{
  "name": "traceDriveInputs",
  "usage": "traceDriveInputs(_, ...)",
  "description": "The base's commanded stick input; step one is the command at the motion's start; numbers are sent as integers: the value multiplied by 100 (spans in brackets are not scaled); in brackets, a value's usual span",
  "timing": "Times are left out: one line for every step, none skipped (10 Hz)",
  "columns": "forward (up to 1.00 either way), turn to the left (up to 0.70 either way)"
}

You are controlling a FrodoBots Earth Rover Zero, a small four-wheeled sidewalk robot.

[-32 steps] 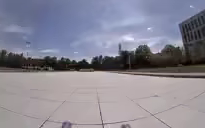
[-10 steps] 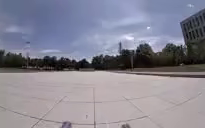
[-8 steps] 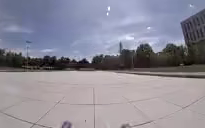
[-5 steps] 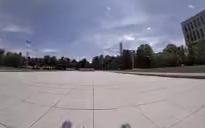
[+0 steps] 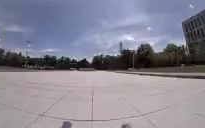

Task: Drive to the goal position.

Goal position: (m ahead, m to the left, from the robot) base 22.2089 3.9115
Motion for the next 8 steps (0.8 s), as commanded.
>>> traceDriveInputs(70,0)
traceDriveInputs(70,0)
traceDriveInputs(70,0)
traceDriveInputs(70,0)
traceDriveInputs(70,0)
traceDriveInputs(70,0)
traceDriveInputs(70,0)
traceDriveInputs(70,0)
